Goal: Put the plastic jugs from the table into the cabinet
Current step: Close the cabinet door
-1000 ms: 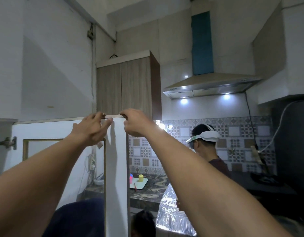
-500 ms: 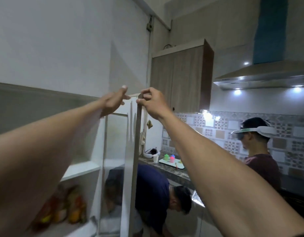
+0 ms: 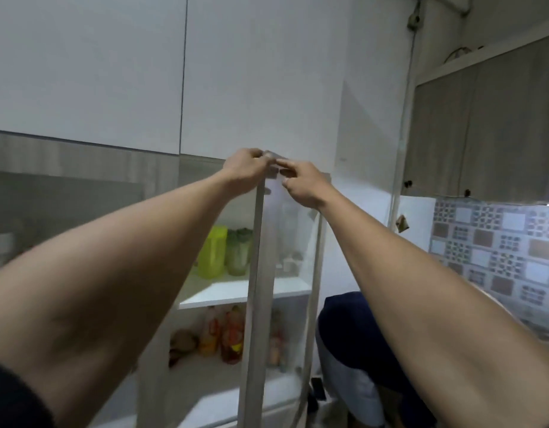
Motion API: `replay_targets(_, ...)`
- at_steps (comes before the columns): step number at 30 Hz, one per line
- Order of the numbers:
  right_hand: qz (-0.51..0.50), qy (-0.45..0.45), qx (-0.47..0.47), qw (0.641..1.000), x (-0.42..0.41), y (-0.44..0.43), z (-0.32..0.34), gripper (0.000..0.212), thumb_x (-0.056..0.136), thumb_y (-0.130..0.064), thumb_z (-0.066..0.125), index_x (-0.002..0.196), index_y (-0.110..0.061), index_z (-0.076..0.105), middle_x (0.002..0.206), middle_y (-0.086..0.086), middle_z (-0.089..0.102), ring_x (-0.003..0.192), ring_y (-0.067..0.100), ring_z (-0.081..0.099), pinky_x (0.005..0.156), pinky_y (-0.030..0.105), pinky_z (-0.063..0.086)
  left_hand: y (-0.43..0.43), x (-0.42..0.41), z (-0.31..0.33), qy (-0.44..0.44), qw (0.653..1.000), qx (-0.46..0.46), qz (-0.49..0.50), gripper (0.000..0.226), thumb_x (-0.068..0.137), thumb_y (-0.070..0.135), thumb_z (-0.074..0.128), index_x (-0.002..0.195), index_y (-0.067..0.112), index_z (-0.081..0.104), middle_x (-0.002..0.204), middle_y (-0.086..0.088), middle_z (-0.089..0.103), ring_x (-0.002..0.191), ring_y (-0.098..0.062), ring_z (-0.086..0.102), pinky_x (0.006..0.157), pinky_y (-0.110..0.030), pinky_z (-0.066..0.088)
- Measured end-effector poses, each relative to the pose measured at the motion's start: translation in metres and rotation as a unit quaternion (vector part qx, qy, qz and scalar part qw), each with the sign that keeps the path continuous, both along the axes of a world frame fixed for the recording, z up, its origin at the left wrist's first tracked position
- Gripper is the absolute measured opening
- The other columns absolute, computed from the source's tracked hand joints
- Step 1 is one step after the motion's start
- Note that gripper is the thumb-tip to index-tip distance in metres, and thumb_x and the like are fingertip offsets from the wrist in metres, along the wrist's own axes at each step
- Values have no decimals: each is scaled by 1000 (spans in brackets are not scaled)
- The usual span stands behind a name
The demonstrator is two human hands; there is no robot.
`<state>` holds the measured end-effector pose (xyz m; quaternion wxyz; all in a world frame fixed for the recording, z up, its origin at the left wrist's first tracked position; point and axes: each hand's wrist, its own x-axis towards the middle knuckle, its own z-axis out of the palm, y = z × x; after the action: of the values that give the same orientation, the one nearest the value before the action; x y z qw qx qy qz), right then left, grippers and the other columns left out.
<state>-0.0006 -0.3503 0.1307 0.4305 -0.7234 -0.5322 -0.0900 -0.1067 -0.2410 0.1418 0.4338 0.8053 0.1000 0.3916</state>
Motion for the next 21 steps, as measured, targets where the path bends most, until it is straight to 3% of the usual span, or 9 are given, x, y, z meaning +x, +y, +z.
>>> replay_targets(2,-9,-24,-33,999,-4,27,-3,67,90,5,43,153,-16,38,153,9,47,141,19,45,110,25,38,24,-4,-6,-24,999,-11,21,18,94,21,60,105,6,60,112,-16,69,86,-19,75,60,-38,62)
replay_targets(4,-25,-40,-58,997,1,58,-6,72,91,-2,44,158,-22,26,159,9,38,143,25,42,108,27,37,46,-9,-12,-11,991,65,116,20,91,16,65,107,9,55,98,-3,68,73,-7,71,53,-23,57)
replay_targets(5,-29,-50,-65,996,5,74,-8,74,92,-5,45,159,-25,19,161,9,35,142,28,42,106,28,38,58,-9,-15,11,974,126,187,25,90,19,65,110,13,52,96,-2,66,77,-11,69,57,-21,54)
replay_targets(7,-22,-64,-74,995,18,107,-12,77,95,-12,47,160,-28,9,164,11,27,145,31,36,112,32,35,89,-4,-21,53,926,224,299,40,88,27,65,122,16,47,109,-11,67,98,-32,65,76,-36,52)
replay_targets(9,-21,-91,-85,992,36,137,-14,78,99,-19,48,160,-26,2,167,14,13,151,33,23,120,39,27,120,8,-29,52,911,242,329,54,87,30,65,132,15,40,123,-16,63,112,-38,59,90,-43,49)
replay_targets(12,-55,-125,-112,984,68,176,-15,79,101,-33,49,160,-26,-2,168,18,2,154,35,7,123,50,18,162,26,-37,58,885,253,387,84,92,35,61,155,12,10,158,-16,29,143,-33,32,112,-47,34)
replay_targets(14,-69,-118,-131,982,92,198,-17,80,100,-39,49,160,-29,-3,168,16,-4,155,34,0,122,58,14,189,35,-39,85,852,283,433,90,95,33,57,156,16,-7,165,-14,1,151,-30,7,119,-52,19)
replay_targets(17,-92,-127,-150,976,124,224,-21,81,100,-42,49,160,-31,-5,168,14,-9,155,33,-5,121,63,8,226,56,-45,159,782,363,480,76,99,25,49,156,20,0,162,-19,-14,151,-33,-8,118,-59,10)
replay_targets(21,-115,-158,-138,971,157,253,-27,83,100,-42,48,159,-33,-9,167,15,-12,155,34,-8,120,65,5,257,85,-59,206,721,422,509,73,91,-5,37,155,10,6,162,-21,-10,151,-36,-8,118,-61,6)
